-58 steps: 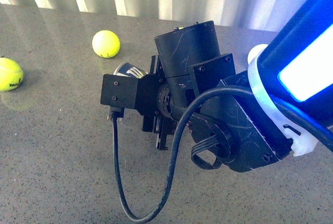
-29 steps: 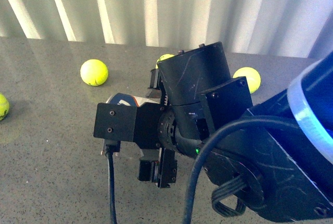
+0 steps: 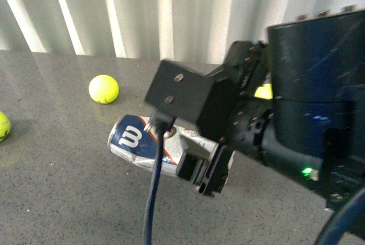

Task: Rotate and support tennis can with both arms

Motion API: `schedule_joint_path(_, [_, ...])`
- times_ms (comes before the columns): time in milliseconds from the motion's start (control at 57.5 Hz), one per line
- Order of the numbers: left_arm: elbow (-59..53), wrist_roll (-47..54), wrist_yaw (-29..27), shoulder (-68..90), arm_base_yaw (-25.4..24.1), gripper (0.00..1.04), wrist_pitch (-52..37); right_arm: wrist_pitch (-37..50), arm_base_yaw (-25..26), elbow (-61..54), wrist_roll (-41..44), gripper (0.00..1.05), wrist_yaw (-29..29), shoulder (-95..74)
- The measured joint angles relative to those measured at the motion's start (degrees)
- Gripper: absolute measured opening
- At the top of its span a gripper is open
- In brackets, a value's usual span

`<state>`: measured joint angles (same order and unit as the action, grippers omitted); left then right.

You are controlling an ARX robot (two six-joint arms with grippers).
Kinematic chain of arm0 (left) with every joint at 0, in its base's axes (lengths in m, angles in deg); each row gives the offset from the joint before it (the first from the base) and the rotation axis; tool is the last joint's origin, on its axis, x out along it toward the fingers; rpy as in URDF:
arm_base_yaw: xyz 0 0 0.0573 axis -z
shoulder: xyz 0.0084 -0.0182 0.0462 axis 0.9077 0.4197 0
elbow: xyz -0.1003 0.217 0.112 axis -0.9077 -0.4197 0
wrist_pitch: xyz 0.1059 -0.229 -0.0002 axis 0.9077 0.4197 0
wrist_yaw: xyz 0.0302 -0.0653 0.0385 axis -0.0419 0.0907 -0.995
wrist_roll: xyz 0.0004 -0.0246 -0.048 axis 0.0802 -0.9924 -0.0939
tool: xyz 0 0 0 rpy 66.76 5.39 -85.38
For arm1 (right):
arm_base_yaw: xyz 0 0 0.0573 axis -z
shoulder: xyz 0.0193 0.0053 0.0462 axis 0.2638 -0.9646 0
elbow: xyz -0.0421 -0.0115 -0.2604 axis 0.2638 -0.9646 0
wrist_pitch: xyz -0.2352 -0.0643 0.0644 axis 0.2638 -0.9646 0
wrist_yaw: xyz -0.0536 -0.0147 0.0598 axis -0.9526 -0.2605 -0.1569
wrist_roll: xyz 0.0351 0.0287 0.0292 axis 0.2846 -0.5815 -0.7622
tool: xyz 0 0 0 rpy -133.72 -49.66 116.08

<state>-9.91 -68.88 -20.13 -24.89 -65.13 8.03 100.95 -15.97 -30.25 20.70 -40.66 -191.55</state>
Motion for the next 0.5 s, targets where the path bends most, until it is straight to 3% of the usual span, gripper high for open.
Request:
schedule_joint_path(139, [0.0, 0.0, 0.02, 0.02, 0.0, 0.98, 0.0, 3.52, 7.02, -4.04, -9.09, 0.97, -9.6, 7.19])
schedule_joint_path(261, [0.0, 0.0, 0.02, 0.0, 0.0, 0.98, 0.0, 0.15, 14.95, -6.12, -19.47, 0.97, -17.46, 14.88])
schedule_joint_path(400, [0.0, 0.0, 0.0, 0.0, 0.0, 0.98, 0.0, -6.14, 25.33, -9.4, -32.72, 0.97, -20.85, 25.92])
schedule_joint_path(504, [0.0, 0.0, 0.02, 0.0, 0.0, 0.98, 0.0, -6.88, 30.4, -12.68, -37.97, 0.97, -20.22, 34.53])
